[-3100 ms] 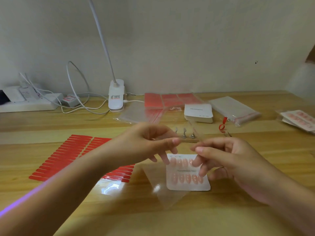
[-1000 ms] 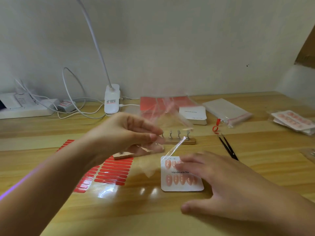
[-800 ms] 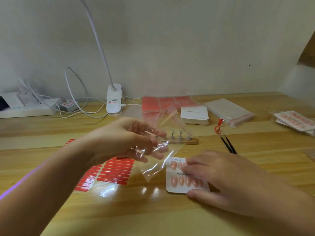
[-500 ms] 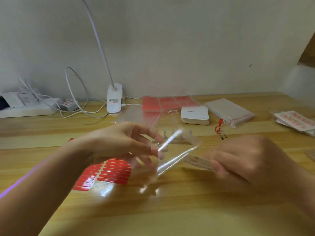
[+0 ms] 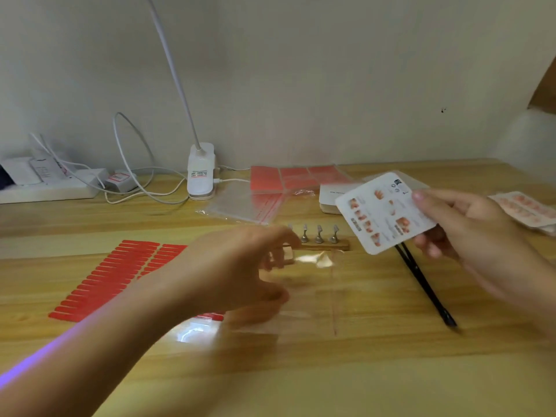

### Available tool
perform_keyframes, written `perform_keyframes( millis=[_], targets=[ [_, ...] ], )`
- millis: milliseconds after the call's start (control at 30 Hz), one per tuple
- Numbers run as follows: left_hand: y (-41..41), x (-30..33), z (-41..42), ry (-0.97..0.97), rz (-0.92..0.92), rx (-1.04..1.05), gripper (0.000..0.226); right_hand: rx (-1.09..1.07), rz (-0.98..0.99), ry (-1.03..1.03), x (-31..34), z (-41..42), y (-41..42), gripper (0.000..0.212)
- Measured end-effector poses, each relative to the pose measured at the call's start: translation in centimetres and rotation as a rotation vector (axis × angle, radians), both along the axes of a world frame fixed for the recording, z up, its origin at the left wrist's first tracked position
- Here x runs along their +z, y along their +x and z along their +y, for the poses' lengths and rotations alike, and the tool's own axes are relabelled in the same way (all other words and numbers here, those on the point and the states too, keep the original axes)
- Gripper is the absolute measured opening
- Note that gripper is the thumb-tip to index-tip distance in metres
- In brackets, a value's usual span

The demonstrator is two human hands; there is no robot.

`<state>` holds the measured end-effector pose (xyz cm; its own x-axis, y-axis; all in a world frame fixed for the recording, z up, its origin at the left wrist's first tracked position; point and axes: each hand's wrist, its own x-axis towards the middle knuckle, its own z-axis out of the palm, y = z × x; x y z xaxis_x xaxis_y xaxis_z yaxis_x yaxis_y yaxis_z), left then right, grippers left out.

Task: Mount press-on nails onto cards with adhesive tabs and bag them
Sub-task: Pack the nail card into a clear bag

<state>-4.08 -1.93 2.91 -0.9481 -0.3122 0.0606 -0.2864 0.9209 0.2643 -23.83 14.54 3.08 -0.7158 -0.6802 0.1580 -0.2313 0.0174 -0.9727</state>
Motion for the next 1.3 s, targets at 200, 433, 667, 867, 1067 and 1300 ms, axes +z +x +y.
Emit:
perform_keyframes(
  millis=[200,433,667,867,1067,1300],
  targets=[
    [-0.1,0.8,1.4,-0.179,0.212,-0.130,0.042,0.039,-0.075,-0.052,0.0,-0.2,0.2,0.015],
    [1.1,-3.0,5.0,-0.097,0.118,-0.153,0.048,0.039,-0.042,-0.111,0.5,0.2,0.3,0.037],
    [0.2,-3.4,3.8,-0.136,0.186,-0.215,0.037,0.086,-0.033,-0.181,1.4,0.4,0.1,0.035],
    [-0.4,-3.2,2.2,-0.217,0.118,-0.227,0.050,0.051,0.275,-0.206,1.0,0.9,0.8,0.020],
    [0.7,-2.7,3.9,-0.109,0.200,-0.226,0.037,-0.074,0.317,-0.262,-0.1,1.9,1.2,0.010],
    [1.8,-4.1,5.7,-0.128,0.210,-0.125,0.037,-0.124,0.102,-0.250,-0.6,1.8,1.8,0.014]
  ],
)
